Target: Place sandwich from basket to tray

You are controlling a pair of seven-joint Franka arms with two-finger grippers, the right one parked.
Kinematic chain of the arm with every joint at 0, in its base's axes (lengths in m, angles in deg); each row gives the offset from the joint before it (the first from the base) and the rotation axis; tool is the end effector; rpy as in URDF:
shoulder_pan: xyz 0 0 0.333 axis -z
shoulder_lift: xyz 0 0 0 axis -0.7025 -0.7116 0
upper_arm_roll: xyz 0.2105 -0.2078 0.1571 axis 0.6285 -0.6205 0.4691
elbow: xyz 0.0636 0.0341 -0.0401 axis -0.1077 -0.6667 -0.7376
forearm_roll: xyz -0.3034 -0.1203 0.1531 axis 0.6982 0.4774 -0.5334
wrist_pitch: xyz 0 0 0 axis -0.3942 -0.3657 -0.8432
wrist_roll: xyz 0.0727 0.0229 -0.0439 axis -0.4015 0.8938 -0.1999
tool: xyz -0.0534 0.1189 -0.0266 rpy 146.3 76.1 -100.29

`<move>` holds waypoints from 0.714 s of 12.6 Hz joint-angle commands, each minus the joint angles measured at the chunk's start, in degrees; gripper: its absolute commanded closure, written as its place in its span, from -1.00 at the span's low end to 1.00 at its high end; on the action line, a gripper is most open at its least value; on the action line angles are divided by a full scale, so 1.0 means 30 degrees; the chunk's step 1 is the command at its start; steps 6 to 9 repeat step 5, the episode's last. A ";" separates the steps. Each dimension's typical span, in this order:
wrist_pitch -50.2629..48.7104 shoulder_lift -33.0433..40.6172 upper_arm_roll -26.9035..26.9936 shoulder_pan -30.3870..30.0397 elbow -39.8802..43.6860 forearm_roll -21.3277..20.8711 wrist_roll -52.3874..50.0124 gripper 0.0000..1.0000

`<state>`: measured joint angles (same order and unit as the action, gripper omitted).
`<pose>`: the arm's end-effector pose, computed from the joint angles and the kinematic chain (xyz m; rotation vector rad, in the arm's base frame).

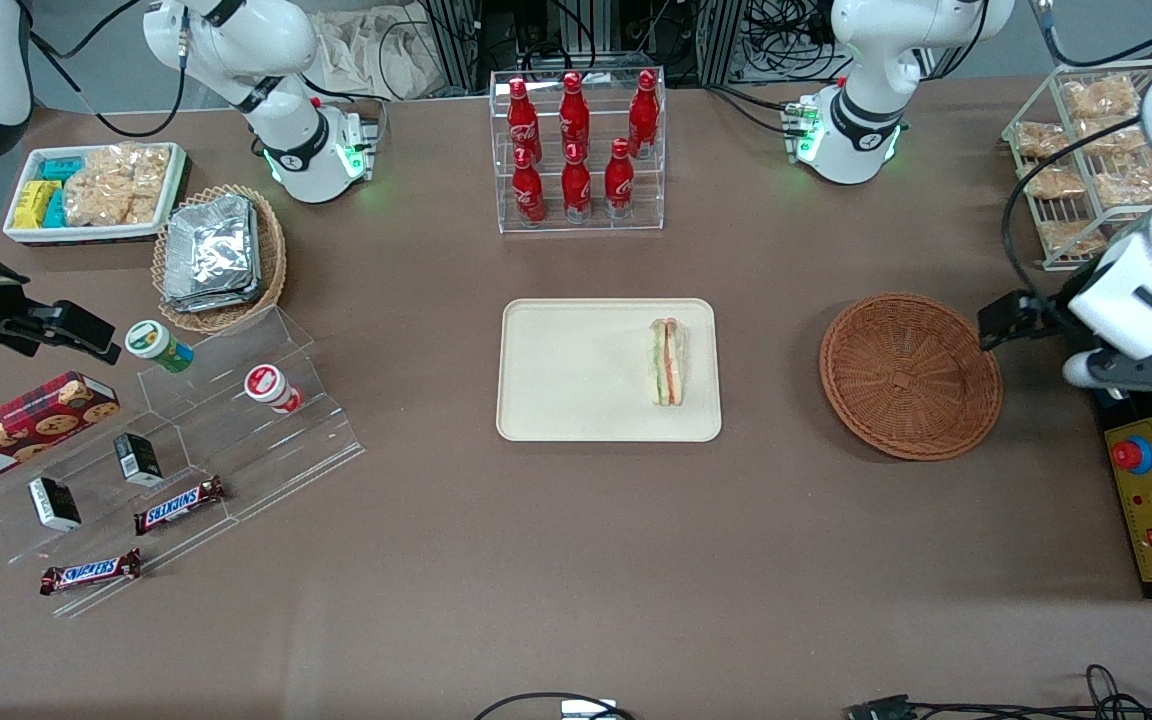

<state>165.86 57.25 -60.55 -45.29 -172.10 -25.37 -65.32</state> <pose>0.5462 -0.0281 0.5868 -3.1322 0.1408 0.0691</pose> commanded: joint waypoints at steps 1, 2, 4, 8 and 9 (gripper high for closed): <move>-0.0787 0.1472 -0.0769 -0.0599 -0.0512 -0.0207 0.0400 -1.00; -0.0816 0.1737 -0.1265 -0.1208 -0.0776 -0.0207 0.0371 -1.00; -0.0846 0.1944 -0.1856 -0.1478 -0.0925 -0.0207 0.0255 -1.00; -0.1049 0.1945 -0.1856 -0.1449 -0.0925 -0.0207 0.0254 -1.00; -0.1049 0.1945 -0.1856 -0.1449 -0.0925 -0.0207 0.0254 -1.00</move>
